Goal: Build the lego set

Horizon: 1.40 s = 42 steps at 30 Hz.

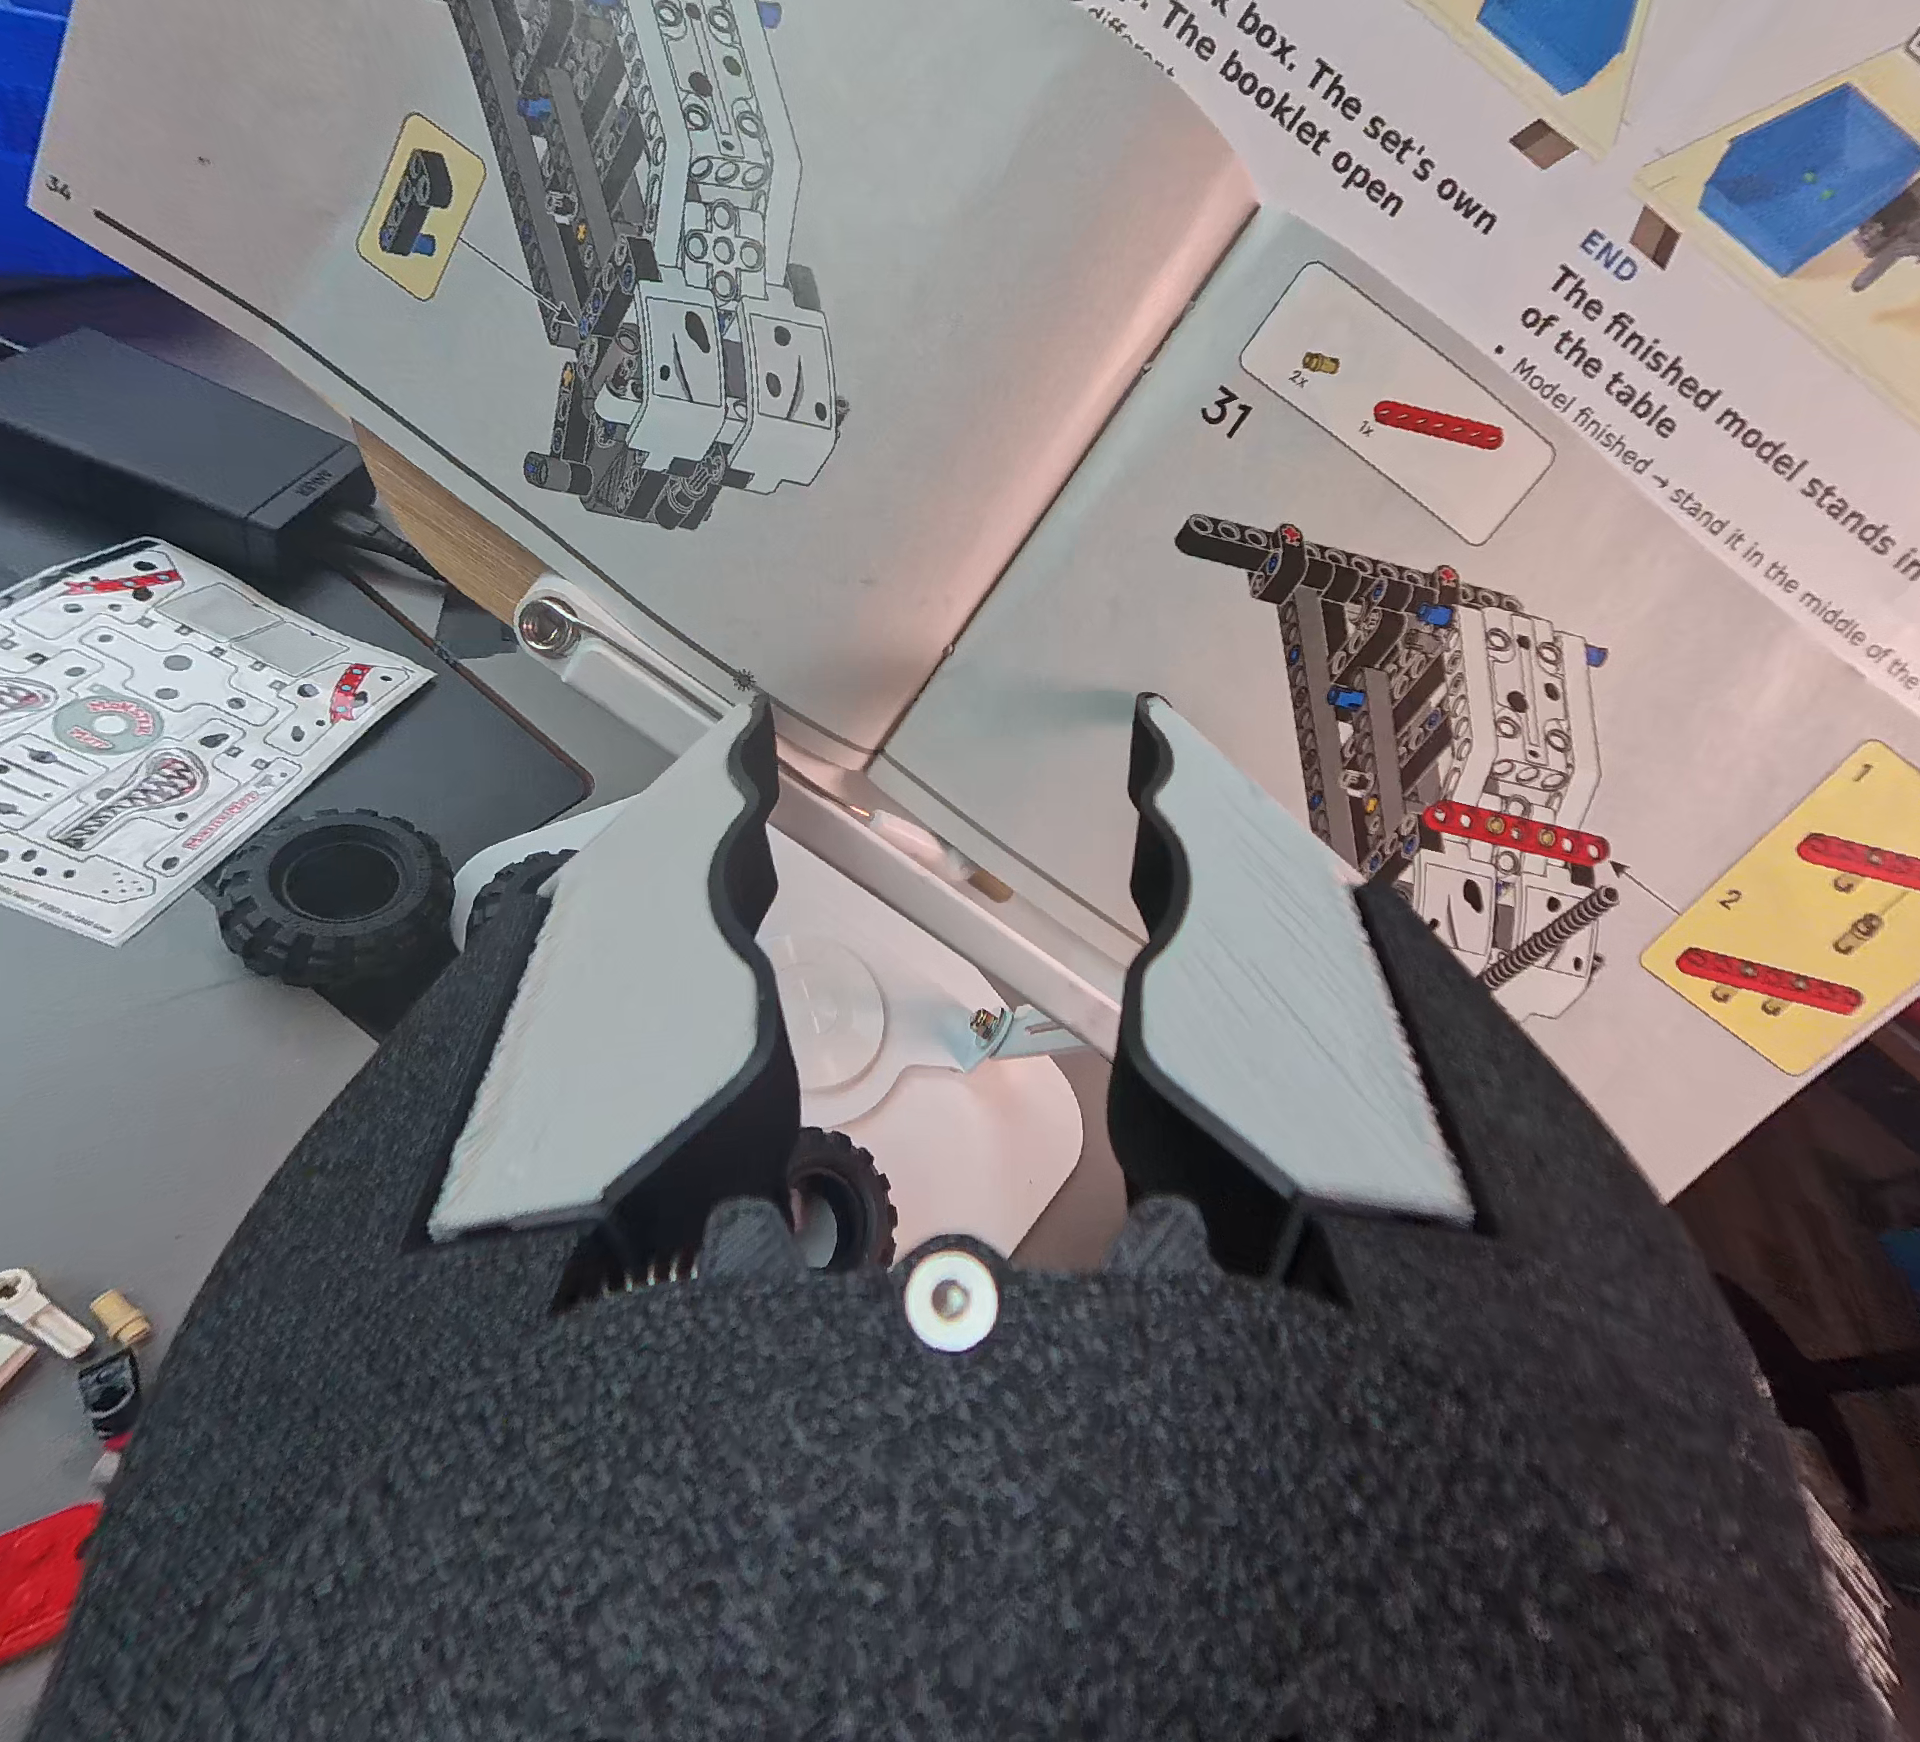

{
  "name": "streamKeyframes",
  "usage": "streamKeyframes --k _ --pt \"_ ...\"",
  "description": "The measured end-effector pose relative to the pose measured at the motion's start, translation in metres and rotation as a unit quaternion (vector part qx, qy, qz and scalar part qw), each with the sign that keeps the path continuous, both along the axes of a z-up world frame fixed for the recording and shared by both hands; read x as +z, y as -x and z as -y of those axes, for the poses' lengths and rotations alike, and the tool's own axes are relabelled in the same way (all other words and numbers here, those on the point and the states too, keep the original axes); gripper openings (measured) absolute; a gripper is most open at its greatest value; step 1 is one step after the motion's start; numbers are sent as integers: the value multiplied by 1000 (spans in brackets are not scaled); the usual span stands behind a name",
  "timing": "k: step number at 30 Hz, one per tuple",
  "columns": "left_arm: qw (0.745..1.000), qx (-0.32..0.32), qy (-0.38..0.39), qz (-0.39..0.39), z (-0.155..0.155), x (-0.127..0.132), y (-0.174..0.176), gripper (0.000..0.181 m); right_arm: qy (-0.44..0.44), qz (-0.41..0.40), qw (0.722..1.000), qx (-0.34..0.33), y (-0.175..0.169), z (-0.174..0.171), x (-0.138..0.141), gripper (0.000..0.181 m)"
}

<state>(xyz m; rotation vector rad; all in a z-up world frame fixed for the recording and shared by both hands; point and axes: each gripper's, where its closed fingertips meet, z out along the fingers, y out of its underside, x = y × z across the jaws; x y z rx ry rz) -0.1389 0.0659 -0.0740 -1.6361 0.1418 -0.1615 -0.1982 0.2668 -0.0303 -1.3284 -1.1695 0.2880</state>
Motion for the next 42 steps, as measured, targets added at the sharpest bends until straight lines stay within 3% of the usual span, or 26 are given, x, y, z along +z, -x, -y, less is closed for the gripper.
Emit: streamKeyframes --k 16,25,28,29,30,31,34,37,39,42 --pt "1000 -6 -3 -5 1 0 0 55 19 -25 999 7 -11 -1 -1 66" --pt "1000 -9 3 -2 1 -3 -3 58 54 -107 992 33 -54 1 16 66" --pt "1000 -5 -2 -4 1 -3 -2 58 54 -151 985 70 -79 22 28 52" --pt "1000 -3 -5 -5 1 -2 -1 59 50 -161 982 85 -90 32 31 40" --pt "1000 -1 -9 -6 1 -1 0 61 48 -165 979 109 -100 46 32 13" --pt "1000 1 -11 -7 1 -1 1 63 53 -166 974 147 -109 65 33 0" --pt "1000 3 -14 -9 2 -1 2 62 85 -163 962 203 -144 112 28 0" --pt "1000 1 -15 -7 2 0 1 64 102 -113 962 227 -181 153 7 3" --pt "1000 0 -15 -7 2 0 0 65 118 -67 961 242 -205 178 -15 23" --pt "1000 -9 -14 -4 3 0 -6 66 153 22 947 281 -240 214 -60 39"
